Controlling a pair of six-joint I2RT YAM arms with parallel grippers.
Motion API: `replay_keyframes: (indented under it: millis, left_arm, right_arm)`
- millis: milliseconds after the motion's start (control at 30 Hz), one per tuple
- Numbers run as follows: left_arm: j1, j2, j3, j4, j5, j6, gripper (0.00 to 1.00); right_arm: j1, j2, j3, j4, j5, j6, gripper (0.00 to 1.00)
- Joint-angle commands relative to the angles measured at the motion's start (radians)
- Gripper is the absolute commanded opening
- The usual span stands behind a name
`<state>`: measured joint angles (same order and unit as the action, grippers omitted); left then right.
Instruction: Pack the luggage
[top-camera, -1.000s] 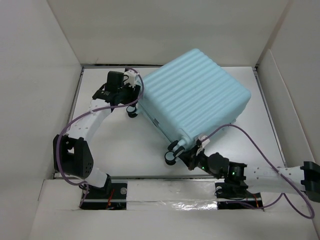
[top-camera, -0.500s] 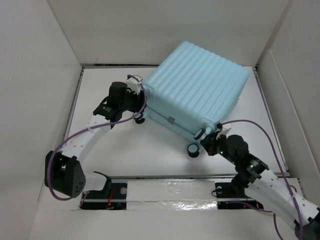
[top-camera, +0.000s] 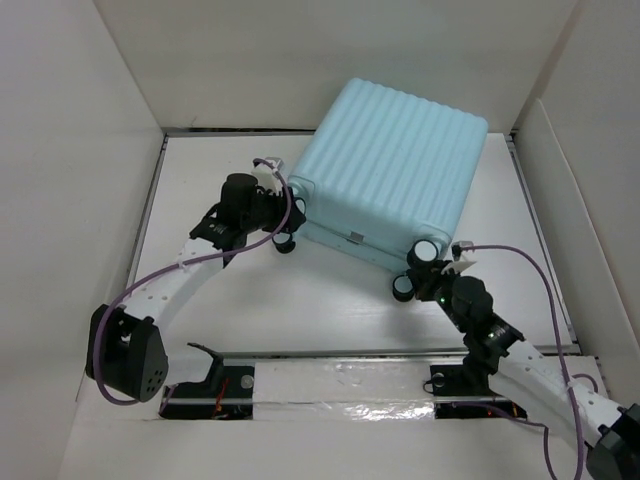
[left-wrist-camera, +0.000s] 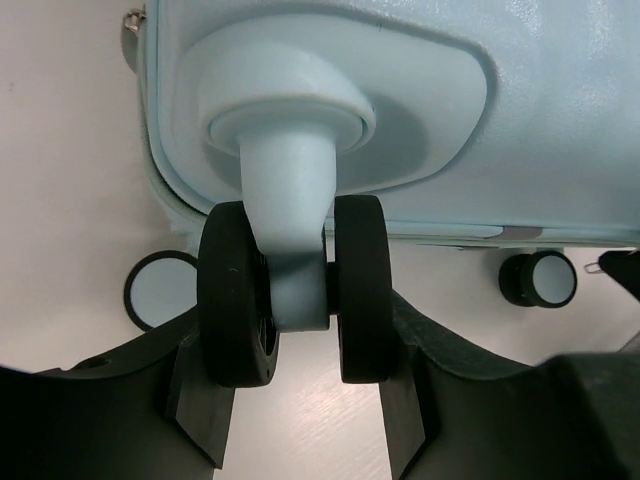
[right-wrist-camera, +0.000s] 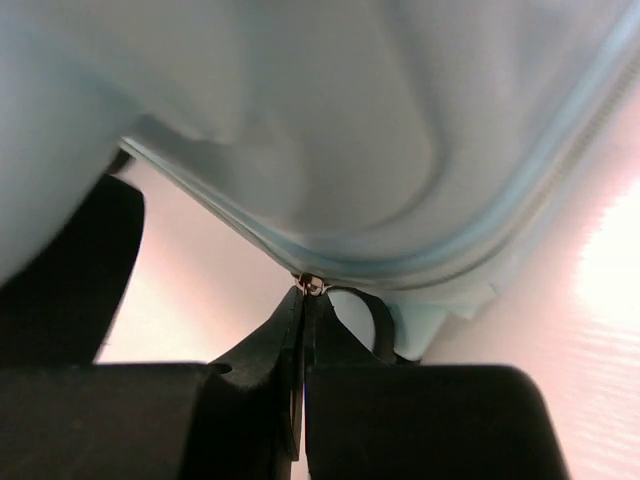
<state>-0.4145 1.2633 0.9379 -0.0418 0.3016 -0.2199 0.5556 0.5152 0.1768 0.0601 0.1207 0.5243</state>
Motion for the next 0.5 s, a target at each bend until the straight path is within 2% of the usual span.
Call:
replay_keyframes:
  millis: [0, 33, 67, 100, 133, 167, 233, 300, 400, 467]
  left_arm:
    - [-0.075, -0.001, 0.096, 0.261, 0.266, -0.078, 0.04]
    - [-0.075, -0.005, 0.091, 0.26, 0.252, -0.082, 0.29]
    - [-0.075, -0.008, 0.088, 0.261, 0.22, -0.087, 0.43]
    - [-0.075, -0.015, 0.085, 0.261, 0.208, -0.094, 0.54]
    - [-0.075, -0.027, 0.084, 0.261, 0.196, -0.098, 0.71]
    - [-0.075, -0.031, 0.082, 0.257, 0.159, -0.101, 0.76]
    - [-0.075, -0.042, 0.081, 0.25, 0.114, -0.107, 0.82]
    - [-0.075, -0.047, 0.084, 0.243, 0.073, -0.107, 0.82]
    - [-0.075, -0.035, 0.122, 0.206, 0.024, -0.105, 0.79]
    - [-0.075, -0.027, 0.137, 0.194, -0.005, -0.096, 0.72]
  right_arm:
    - [0.176, 0.029, -0.045, 0.33, 0.134, 0.037, 0.0]
    - [0.196, 0.035, -0.051, 0.328, 0.179, 0.039, 0.0]
    - [0.211, 0.048, -0.056, 0.334, 0.212, 0.039, 0.0]
    - [0.22, 0.052, -0.059, 0.342, 0.255, 0.037, 0.0]
    - [0.221, 0.055, -0.053, 0.339, 0.261, 0.037, 0.0]
    - [0.221, 0.054, -0.048, 0.322, 0.263, 0.037, 0.0]
    - [0.221, 0.048, -0.049, 0.334, 0.258, 0.036, 0.0]
    - [0.221, 0.039, -0.04, 0.316, 0.255, 0.028, 0.0]
    - [0.221, 0.023, -0.034, 0.3, 0.237, 0.025, 0.0]
    - [0.221, 0.006, -0.036, 0.3, 0.224, 0.022, 0.0]
